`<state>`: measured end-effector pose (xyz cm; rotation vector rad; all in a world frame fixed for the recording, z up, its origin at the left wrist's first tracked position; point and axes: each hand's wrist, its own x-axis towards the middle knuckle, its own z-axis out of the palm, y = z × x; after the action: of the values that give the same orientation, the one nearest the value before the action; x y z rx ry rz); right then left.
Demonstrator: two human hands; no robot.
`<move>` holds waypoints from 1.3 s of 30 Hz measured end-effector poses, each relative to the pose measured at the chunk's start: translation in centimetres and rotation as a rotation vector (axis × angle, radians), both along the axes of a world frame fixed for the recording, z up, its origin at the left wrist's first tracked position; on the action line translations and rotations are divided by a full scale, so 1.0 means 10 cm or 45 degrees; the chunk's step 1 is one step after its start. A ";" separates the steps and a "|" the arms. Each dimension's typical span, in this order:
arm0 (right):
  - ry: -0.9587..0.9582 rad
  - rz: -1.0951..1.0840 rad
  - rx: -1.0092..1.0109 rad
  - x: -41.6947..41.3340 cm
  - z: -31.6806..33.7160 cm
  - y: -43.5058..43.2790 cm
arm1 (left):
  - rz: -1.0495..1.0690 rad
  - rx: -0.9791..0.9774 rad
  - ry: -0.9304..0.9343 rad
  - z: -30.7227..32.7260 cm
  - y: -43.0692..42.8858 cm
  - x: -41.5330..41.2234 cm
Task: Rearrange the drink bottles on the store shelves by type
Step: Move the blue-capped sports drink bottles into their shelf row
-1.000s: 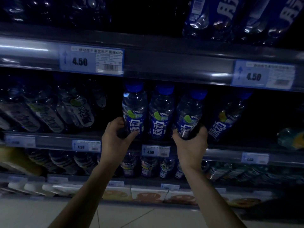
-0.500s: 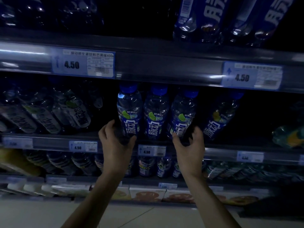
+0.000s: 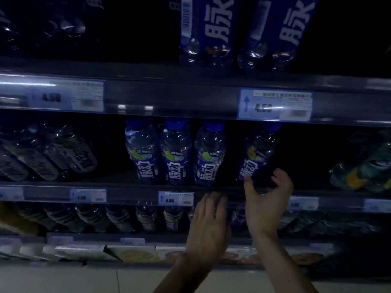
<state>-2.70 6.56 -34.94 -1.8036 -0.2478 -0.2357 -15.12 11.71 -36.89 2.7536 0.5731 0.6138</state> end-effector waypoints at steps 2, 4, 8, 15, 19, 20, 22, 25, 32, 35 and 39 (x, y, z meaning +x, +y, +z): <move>0.042 0.026 -0.005 0.09 0.01 0.01 | 0.011 0.078 0.069 -0.03 -0.07 0.14; 0.063 0.063 -0.033 0.15 0.02 0.05 | 0.061 0.103 0.121 -0.02 -0.10 0.24; 0.051 0.131 -0.028 0.27 0.07 0.10 | 0.134 0.117 0.170 0.00 -0.13 0.38; 0.031 0.254 -0.046 0.33 0.05 0.08 | 0.197 0.062 0.173 -0.06 -0.11 0.46; 0.069 0.276 -0.008 0.35 0.05 0.10 | 0.215 0.040 0.137 -0.05 -0.10 0.48; 0.079 0.276 0.005 0.35 0.05 0.11 | 0.212 0.039 0.123 -0.04 -0.10 0.48; 0.095 0.270 0.026 0.35 0.06 0.13 | 0.214 0.042 0.100 -0.01 -0.09 0.49; 0.116 0.266 0.050 0.36 0.06 0.15 | 0.217 0.047 0.073 0.04 -0.08 0.50; 0.106 0.264 0.082 0.33 0.05 0.16 | 0.203 -0.009 0.072 0.10 -0.05 0.51; 0.099 0.263 0.075 0.32 0.03 0.17 | 0.195 -0.044 0.104 0.09 -0.03 0.51; 0.098 0.237 0.090 0.26 0.04 0.20 | 0.169 -0.096 0.172 0.11 -0.03 0.51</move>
<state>-0.10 8.52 -34.54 -1.7035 -0.3459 -0.0427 -10.03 11.45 -35.84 2.7163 0.7982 0.4265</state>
